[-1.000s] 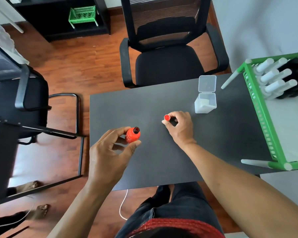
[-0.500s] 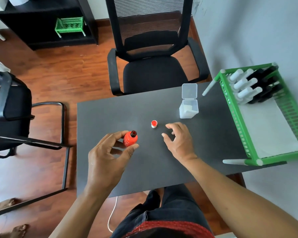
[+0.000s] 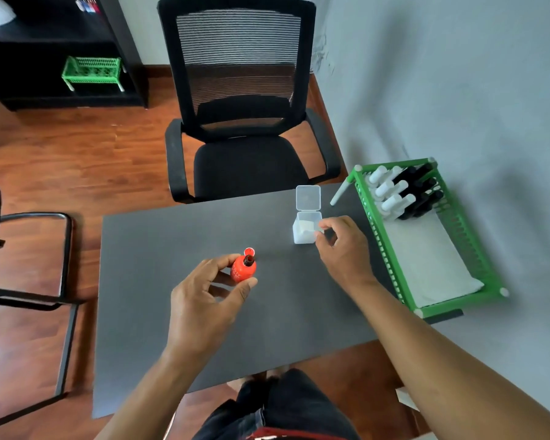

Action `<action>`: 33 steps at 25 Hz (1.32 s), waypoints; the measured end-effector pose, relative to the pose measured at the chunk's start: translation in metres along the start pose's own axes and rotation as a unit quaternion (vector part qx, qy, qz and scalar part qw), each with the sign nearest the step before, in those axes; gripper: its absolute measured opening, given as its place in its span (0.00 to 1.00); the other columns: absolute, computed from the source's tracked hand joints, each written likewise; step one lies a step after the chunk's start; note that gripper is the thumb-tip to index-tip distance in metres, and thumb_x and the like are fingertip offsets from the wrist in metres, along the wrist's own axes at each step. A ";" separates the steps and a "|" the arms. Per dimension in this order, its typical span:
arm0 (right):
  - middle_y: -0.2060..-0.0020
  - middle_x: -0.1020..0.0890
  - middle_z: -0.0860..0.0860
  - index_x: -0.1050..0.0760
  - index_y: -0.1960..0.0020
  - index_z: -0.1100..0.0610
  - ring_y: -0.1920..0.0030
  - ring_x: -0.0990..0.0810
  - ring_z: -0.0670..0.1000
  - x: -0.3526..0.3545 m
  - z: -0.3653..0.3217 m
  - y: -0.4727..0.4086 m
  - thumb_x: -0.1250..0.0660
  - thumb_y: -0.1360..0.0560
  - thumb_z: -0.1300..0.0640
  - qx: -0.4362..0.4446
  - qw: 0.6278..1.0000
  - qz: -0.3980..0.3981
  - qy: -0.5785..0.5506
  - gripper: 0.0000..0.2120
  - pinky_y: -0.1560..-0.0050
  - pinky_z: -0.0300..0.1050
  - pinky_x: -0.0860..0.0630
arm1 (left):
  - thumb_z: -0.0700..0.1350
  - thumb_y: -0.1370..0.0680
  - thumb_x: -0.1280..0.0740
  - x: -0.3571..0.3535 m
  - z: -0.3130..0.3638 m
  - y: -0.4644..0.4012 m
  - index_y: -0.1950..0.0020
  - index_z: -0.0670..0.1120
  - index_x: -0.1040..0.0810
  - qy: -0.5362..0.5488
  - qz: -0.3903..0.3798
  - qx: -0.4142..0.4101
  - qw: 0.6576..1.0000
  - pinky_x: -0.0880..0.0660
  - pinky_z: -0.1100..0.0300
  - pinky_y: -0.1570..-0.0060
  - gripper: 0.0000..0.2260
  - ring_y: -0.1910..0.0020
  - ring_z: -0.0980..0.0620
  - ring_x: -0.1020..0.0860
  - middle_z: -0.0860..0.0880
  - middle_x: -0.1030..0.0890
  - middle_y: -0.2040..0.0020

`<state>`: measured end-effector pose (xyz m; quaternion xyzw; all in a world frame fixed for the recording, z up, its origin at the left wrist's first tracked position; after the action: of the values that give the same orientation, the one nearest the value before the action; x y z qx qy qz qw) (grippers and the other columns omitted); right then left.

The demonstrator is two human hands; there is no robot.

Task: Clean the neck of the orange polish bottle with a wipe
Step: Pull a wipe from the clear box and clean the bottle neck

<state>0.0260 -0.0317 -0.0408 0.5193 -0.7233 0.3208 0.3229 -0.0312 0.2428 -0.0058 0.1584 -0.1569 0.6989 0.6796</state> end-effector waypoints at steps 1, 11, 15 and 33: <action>0.51 0.18 0.57 0.18 0.45 0.63 0.59 0.18 0.59 -0.002 0.002 -0.005 0.27 0.25 0.63 0.004 1.000 -0.020 0.017 0.09 0.53 0.55 0.19 | 0.49 0.28 0.19 -0.003 0.000 -0.001 0.46 0.60 0.16 0.000 0.000 0.001 1.000 0.25 0.76 0.60 0.13 0.57 0.59 0.16 0.63 0.15 0.51; 0.43 0.20 0.57 0.18 0.45 0.60 0.48 0.18 0.61 -0.029 0.010 -0.037 0.34 0.20 0.60 0.020 0.966 -0.214 0.143 0.08 0.49 0.53 0.20 | 0.49 0.28 0.20 -0.012 0.004 0.005 0.47 0.63 0.17 -0.015 -0.009 0.010 1.000 0.27 0.78 0.59 0.13 0.56 0.62 0.16 0.66 0.16 0.51; 0.49 0.18 0.56 0.17 0.51 0.59 0.51 0.18 0.59 -0.028 0.011 -0.040 0.31 0.22 0.62 0.007 0.977 -0.189 0.099 0.04 0.52 0.48 0.22 | 0.51 0.28 0.20 -0.010 0.005 0.008 0.48 0.64 0.18 -0.016 -0.003 0.017 1.000 0.27 0.78 0.59 0.14 0.56 0.62 0.16 0.67 0.16 0.51; 0.66 0.16 0.53 0.16 0.56 0.55 0.68 0.18 0.49 0.100 -0.101 0.028 0.31 0.19 0.63 -0.179 0.828 -0.126 -0.517 0.09 0.70 0.40 0.23 | 0.52 0.27 0.20 0.001 0.095 -0.003 0.43 0.57 0.14 0.043 0.005 -0.030 0.999 0.21 0.70 0.60 0.13 0.57 0.56 0.15 0.61 0.13 0.54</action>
<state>-0.0130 0.0020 0.0953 0.6290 -0.7576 -0.1726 0.0267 -0.0273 0.2026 0.0806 0.1070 -0.1490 0.7035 0.6866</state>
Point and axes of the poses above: each hand's wrist, its own y-axis away from the middle knuckle, its own x-axis out of the back of the hand, z = x × y, the point moved 4 cm from there along -y, towards the middle knuckle
